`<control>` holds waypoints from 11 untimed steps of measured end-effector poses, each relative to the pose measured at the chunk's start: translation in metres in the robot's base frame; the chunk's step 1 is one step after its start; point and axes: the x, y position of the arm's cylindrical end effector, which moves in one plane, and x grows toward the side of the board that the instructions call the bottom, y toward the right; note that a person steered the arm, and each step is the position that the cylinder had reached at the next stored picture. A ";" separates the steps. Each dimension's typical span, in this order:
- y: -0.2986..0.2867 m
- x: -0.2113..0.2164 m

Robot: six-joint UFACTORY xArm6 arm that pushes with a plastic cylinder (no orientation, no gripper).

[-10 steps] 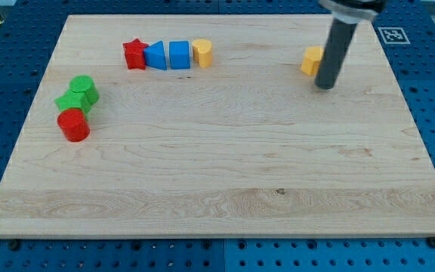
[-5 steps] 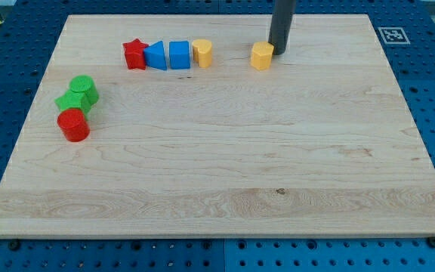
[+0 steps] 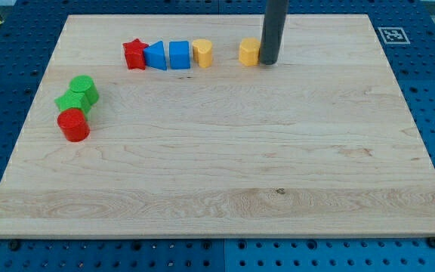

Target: Push the hexagon parallel to the heart

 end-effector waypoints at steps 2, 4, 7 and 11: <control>-0.004 -0.024; -0.007 -0.047; -0.028 -0.030; -0.013 -0.036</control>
